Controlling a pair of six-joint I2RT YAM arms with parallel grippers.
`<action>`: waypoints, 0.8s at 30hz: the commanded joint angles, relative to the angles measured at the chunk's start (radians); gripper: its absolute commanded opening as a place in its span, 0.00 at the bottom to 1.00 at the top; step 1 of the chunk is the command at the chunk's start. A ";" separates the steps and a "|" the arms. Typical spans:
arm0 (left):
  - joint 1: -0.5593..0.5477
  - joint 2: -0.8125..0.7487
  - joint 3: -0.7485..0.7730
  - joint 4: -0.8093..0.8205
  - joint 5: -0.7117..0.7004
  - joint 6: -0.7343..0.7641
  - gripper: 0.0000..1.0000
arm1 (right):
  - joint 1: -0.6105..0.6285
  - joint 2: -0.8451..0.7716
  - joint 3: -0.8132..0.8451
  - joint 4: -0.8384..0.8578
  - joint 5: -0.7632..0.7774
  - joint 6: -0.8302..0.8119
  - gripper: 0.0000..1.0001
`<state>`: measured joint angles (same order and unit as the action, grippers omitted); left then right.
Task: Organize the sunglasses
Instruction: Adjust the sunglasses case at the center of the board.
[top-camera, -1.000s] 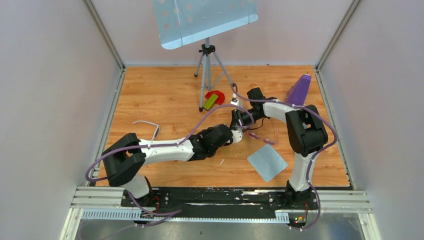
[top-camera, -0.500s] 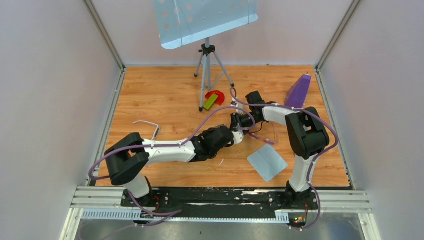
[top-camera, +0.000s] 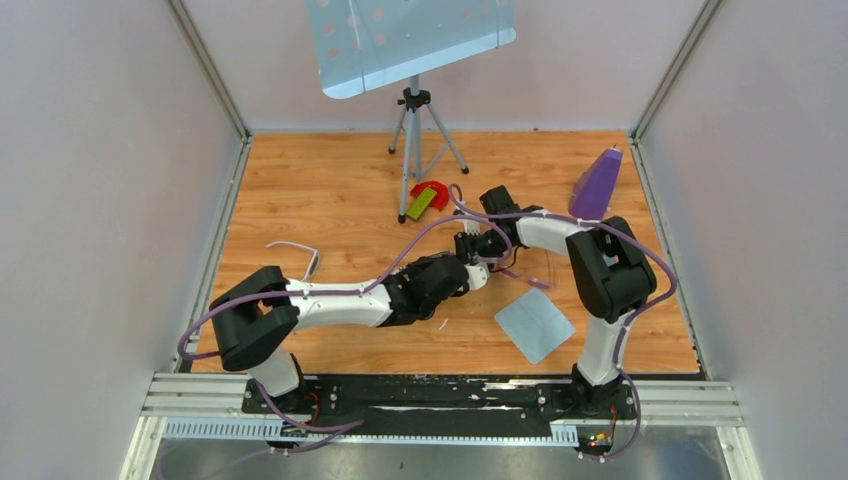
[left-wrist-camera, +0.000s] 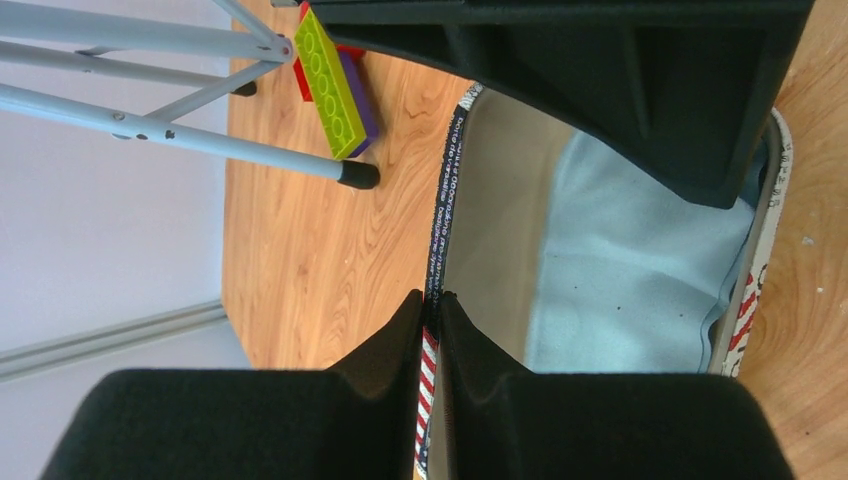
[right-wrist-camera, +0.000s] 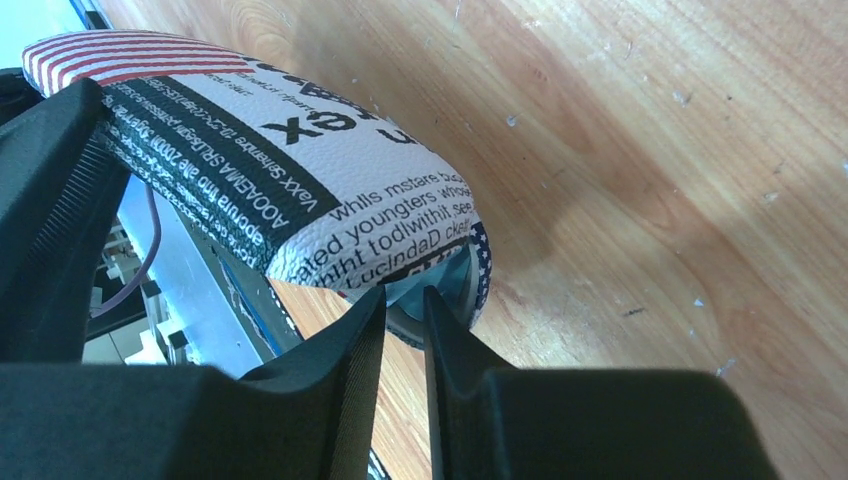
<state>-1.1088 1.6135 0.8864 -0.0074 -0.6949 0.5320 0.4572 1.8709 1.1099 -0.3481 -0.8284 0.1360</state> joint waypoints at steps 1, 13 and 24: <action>-0.006 0.006 -0.009 0.053 -0.038 -0.003 0.00 | 0.018 -0.027 0.020 -0.051 0.059 0.013 0.21; -0.012 0.029 -0.004 0.059 -0.077 0.005 0.00 | 0.018 -0.086 0.029 -0.081 0.090 0.006 0.00; -0.027 0.033 -0.011 0.082 -0.120 0.025 0.00 | 0.019 -0.088 0.028 -0.096 0.109 0.012 0.18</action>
<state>-1.1217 1.6432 0.8837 0.0196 -0.7761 0.5488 0.4625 1.7779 1.1179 -0.4042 -0.7464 0.1448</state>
